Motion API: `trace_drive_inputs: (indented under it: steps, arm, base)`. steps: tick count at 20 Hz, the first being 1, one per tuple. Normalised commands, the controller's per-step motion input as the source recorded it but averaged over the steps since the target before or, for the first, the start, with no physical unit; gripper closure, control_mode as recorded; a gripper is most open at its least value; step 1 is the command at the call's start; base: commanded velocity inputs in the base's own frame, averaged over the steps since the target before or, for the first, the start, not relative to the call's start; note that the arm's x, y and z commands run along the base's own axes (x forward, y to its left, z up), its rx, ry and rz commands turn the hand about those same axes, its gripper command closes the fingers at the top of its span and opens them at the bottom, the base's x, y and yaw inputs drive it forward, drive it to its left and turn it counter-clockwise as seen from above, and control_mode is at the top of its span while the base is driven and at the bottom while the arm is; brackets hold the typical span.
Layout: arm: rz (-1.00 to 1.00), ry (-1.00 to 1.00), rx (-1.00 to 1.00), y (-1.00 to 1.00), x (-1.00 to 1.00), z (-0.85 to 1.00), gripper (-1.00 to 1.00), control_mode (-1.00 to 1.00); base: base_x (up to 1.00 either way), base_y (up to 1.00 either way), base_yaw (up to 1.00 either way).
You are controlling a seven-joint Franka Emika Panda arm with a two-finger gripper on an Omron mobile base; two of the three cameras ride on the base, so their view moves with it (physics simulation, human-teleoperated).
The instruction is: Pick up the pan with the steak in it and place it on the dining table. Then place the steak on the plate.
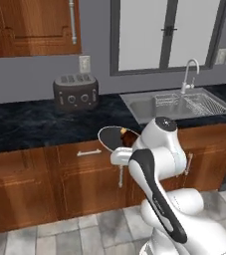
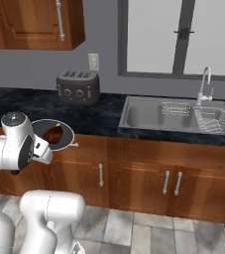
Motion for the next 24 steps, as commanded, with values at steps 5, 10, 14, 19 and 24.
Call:
trace_drive_inputs:
  steps: [5, 10, 14, 19, 24]
  arm:
    - [0.00, 0.00, 0.00, 0.00, 0.00, 0.00, 1.00, 1.00]
    - [0.00, 0.00, 0.00, 0.00, 0.00, 0.00, 1.00, 1.00]
    - [0.00, 0.00, 0.00, 0.00, 0.00, 0.00, 1.00, 1.00]
    - [0.00, 0.00, 0.00, 0.00, 0.00, 0.00, 1.00, 1.00]
    - [0.00, 0.00, 0.00, 0.00, 0.00, 0.00, 1.00, 1.00]
  base:
    - [-0.05, -0.02, 0.19]
    - [0.02, -0.08, -0.38]
    - [0.00, 0.00, -0.50]
    - [0.00, 0.00, -0.50]
    - [0.00, 0.00, -0.50]
